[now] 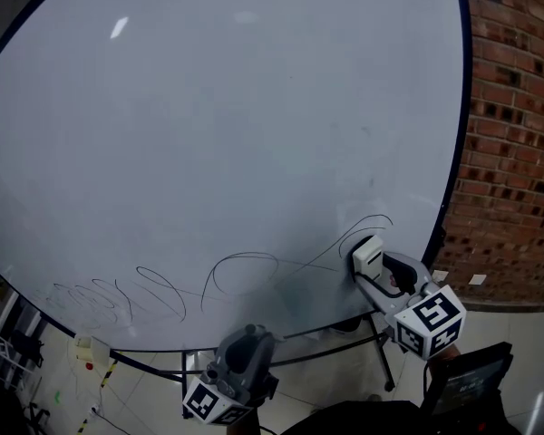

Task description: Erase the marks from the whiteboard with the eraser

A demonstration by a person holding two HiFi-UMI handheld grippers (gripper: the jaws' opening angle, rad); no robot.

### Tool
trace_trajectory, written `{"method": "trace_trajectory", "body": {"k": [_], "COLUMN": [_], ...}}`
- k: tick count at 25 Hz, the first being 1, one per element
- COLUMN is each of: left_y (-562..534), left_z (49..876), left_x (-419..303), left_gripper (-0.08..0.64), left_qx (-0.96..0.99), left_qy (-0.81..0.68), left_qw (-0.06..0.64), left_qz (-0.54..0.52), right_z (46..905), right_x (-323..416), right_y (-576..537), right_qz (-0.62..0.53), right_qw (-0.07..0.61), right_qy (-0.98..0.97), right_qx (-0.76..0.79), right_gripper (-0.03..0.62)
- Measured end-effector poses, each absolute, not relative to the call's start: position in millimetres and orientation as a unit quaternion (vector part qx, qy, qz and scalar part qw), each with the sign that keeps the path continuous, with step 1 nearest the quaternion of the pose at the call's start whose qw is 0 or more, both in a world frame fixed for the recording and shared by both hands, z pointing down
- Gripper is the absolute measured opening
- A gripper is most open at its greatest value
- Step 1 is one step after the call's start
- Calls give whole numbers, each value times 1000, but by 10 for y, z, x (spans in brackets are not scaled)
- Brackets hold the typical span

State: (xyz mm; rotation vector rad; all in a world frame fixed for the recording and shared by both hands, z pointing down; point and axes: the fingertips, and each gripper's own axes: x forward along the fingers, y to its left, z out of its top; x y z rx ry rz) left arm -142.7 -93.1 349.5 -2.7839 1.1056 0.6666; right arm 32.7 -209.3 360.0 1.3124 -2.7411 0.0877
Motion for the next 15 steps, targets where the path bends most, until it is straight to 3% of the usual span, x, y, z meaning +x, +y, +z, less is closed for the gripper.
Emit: {"method": "trace_trajectory", "body": {"k": [7, 15], "left_y": [-943, -957], "left_z": [3441, 3467], "left_x": [-1362, -1399], "left_gripper": [61, 61], "left_qx": [-908, -906], "left_qy": [356, 362], "left_qw": [48, 42], "left_qz": [218, 216], "right_z": [2935, 2879], "right_x": [1382, 1463], "right_y": [-2303, -2322], "right_qz": [27, 15], "right_qw": [-47, -57], "right_qy": [-852, -838], "right_qx": [521, 543], "right_gripper": [225, 225]}}
